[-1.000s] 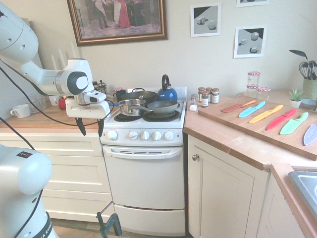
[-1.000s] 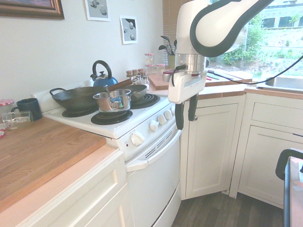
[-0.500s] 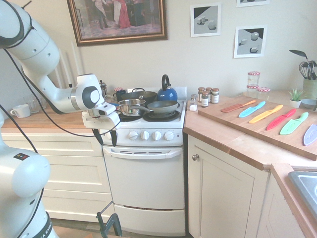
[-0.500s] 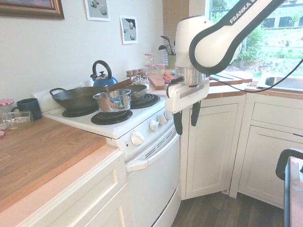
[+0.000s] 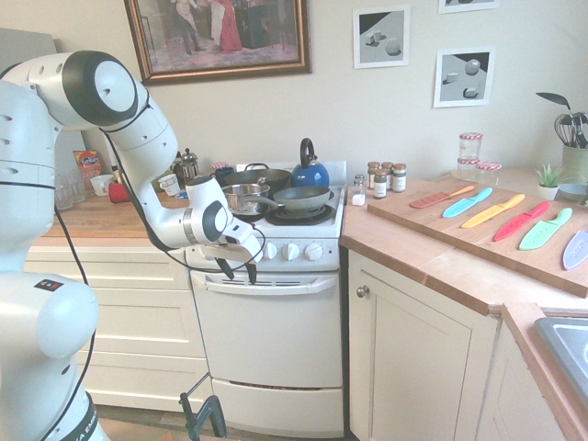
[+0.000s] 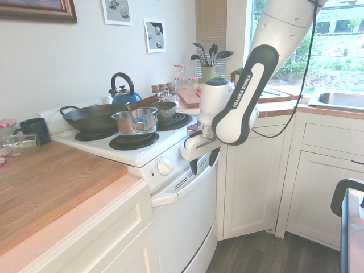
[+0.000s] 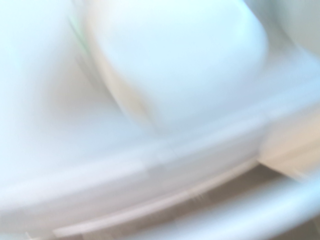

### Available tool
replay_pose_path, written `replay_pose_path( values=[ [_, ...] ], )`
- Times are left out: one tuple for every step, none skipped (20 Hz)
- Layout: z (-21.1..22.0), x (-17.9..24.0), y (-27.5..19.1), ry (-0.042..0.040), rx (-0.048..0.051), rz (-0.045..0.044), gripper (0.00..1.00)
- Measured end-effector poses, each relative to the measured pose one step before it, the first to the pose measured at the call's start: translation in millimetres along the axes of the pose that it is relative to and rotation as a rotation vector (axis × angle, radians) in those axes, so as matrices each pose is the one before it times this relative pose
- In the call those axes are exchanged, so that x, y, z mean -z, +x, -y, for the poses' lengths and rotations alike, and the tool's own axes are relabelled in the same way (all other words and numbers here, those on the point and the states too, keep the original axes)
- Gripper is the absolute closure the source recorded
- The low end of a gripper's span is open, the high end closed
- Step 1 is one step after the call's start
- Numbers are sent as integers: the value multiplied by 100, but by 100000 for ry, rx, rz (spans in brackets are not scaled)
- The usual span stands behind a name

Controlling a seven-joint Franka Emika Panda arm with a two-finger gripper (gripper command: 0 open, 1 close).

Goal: Open the oven

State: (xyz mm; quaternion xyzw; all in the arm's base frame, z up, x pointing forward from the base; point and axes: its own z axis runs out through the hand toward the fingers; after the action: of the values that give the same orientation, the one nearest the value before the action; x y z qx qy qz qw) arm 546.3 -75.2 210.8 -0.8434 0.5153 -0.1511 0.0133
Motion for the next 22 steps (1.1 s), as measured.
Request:
replay_pose_path(
  values=[
    [895, -151, 221, 1127, 542, 184, 0],
    [672, -230, 156, 657, 589, 515, 0],
    [396, -308, 146, 309, 733, 679, 0],
    [88, -467, 129, -314, 922, 816, 0],
    [-83, -560, 82, -585, 1049, 966, 0],
    [-261, -672, 48, -695, 546, 812, 0],
    [-405, -805, 83, -854, -160, 952, 0],
    [-145, -588, 312, 477, -88, 76, 0],
    [-111, -570, 382, 310, -125, 206, 0],
    [-237, -585, 368, 280, 571, 85, 0],
    [-319, -539, 249, 244, 1734, 165, 0],
    [-326, -438, 146, 372, 2042, 176, 0],
    [-316, -294, 138, 100, 1711, -101, 0],
    [-278, -221, -1, -144, 1754, 377, 0],
    [-417, -190, -164, -449, 2211, 754, 0],
    [-628, -225, -396, -907, 2371, 957, 0],
    [-989, -418, -694, -1646, 2065, 1545, 0],
    [-1449, -686, -935, -2442, 1088, 2270, 0],
    [-1831, -860, -1159, -2651, -377, 2601, 0],
    [-1944, -855, -1205, -2201, -576, 1865, 0],
    [-1856, -716, -1064, -1725, -65, 1077, 0],
    [-1478, -530, -912, -1175, 1682, 515, 0]
  ],
)
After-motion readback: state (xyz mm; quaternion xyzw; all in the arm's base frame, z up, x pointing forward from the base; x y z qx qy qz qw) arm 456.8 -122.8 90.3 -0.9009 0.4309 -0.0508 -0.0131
